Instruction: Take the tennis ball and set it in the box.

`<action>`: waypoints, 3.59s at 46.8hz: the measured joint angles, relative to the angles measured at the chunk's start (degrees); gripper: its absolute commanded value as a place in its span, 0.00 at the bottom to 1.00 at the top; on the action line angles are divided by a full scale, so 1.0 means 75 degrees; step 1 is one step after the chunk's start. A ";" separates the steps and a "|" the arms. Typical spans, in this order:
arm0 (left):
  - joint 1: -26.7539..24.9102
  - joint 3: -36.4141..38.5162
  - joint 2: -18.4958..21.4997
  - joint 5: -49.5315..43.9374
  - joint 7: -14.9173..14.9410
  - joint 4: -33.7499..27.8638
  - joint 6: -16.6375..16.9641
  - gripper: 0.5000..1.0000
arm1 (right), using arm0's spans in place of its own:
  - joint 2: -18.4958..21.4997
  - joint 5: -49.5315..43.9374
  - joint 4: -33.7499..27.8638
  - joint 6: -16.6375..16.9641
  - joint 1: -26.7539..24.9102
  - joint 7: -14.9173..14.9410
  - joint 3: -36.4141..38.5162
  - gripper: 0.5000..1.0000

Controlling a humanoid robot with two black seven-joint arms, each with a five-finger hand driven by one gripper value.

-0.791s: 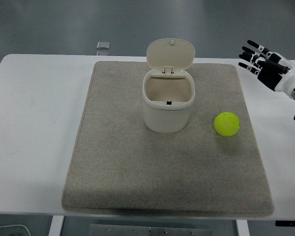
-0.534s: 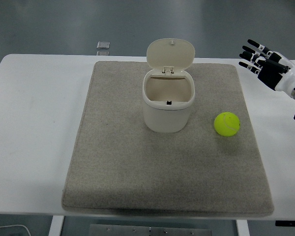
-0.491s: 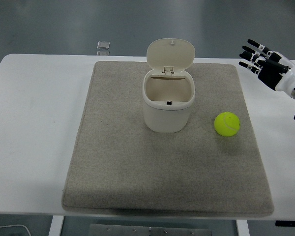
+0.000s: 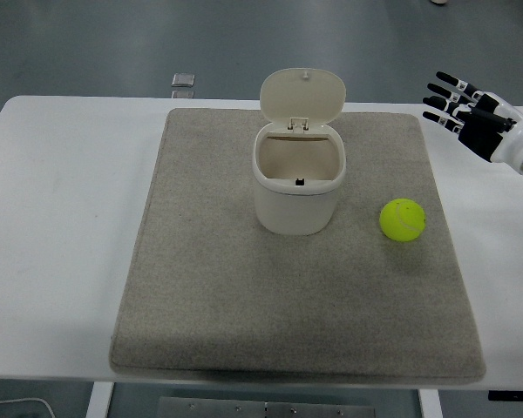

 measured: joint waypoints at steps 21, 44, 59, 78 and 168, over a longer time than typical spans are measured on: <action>-0.0001 0.0000 0.0000 0.0000 0.0000 -0.0004 0.0000 0.98 | -0.0434 -0.0839 0.0009 0.0315 0.0114 0.0012 -0.0011 0.86; 0.0001 0.0000 0.0000 0.0000 0.0000 0.0000 0.0000 0.98 | -0.0856 -0.3143 0.0151 0.0409 0.0187 0.0380 0.0075 0.86; -0.0002 0.0000 0.0000 0.0000 -0.0001 -0.0002 0.0000 0.98 | -0.1494 -0.5471 0.0797 0.0840 0.0193 0.1386 0.0003 0.86; 0.0000 0.0000 0.0000 0.0000 -0.0001 0.0000 0.0000 0.98 | -0.2295 -0.8316 0.2410 0.0635 -0.0292 0.2328 -0.0055 0.86; 0.0000 0.0000 0.0000 0.0000 0.0000 -0.0003 -0.0001 0.98 | -0.1512 -1.0165 0.2807 -0.1006 -0.1181 0.2464 -0.0302 0.26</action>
